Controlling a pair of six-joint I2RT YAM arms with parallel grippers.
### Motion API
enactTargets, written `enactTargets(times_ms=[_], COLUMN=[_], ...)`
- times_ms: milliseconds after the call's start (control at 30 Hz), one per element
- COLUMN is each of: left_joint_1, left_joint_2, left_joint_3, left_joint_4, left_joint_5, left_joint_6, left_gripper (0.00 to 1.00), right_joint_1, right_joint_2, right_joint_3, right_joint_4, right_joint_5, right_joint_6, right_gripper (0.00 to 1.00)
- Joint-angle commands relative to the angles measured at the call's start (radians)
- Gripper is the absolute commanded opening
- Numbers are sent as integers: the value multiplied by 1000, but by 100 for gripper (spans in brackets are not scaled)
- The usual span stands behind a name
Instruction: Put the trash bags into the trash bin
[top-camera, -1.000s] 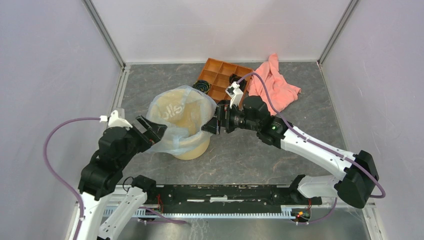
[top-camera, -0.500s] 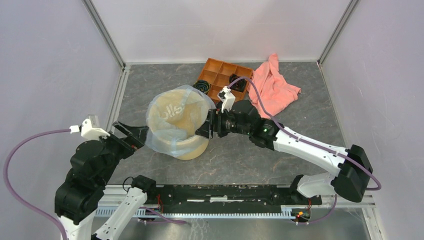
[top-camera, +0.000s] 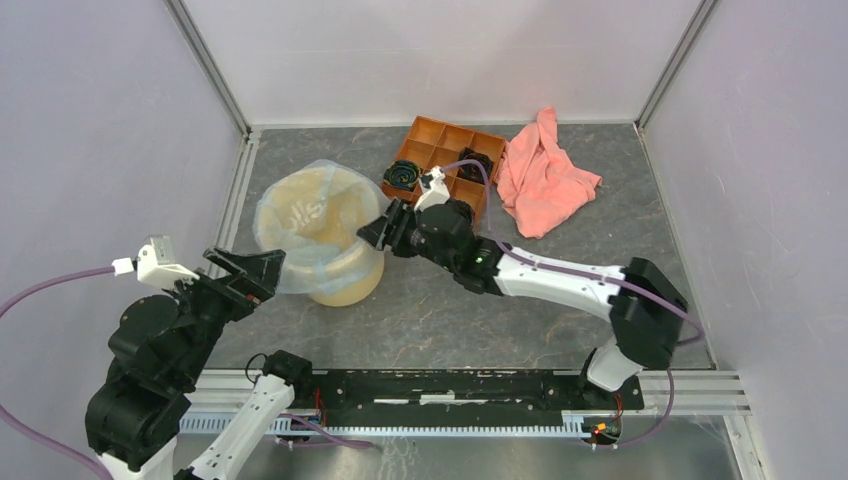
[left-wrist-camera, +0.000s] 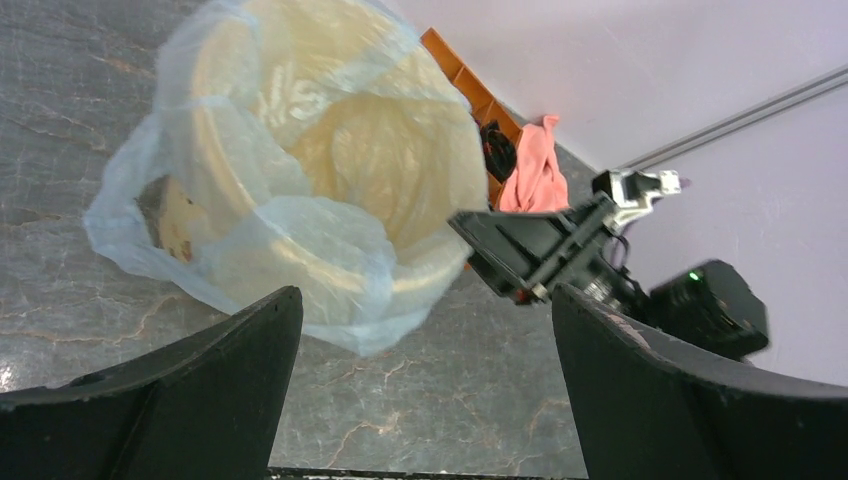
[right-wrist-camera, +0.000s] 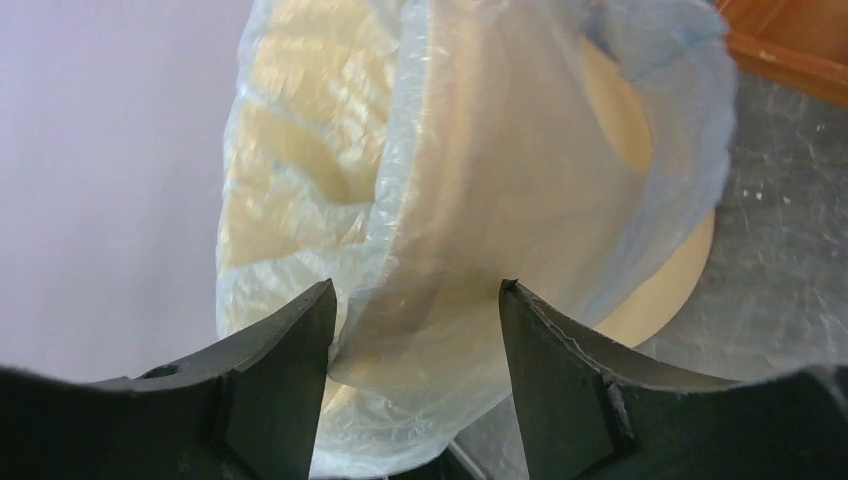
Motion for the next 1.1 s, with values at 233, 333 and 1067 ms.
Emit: enactTargets(times_ms=[233,333,1067], left_joint_1=[1,1,1], left_joint_2=[6,13,69], left_joint_3=[89,97,139], left_joint_4=[-54,-67,-13], left_joint_5=[7,19,8], left_joint_6=[44,50,127], left_gripper=[100,100,100], right_joint_1=[16,13,260], right_joint_2=[393,451,58], right_joint_3=[532,681,12], right_joint_4=[-8,-56,158], right_joint_5=[248,219,204], right_joint_6=[-23,-188,-565], right_gripper=[68,80,98])
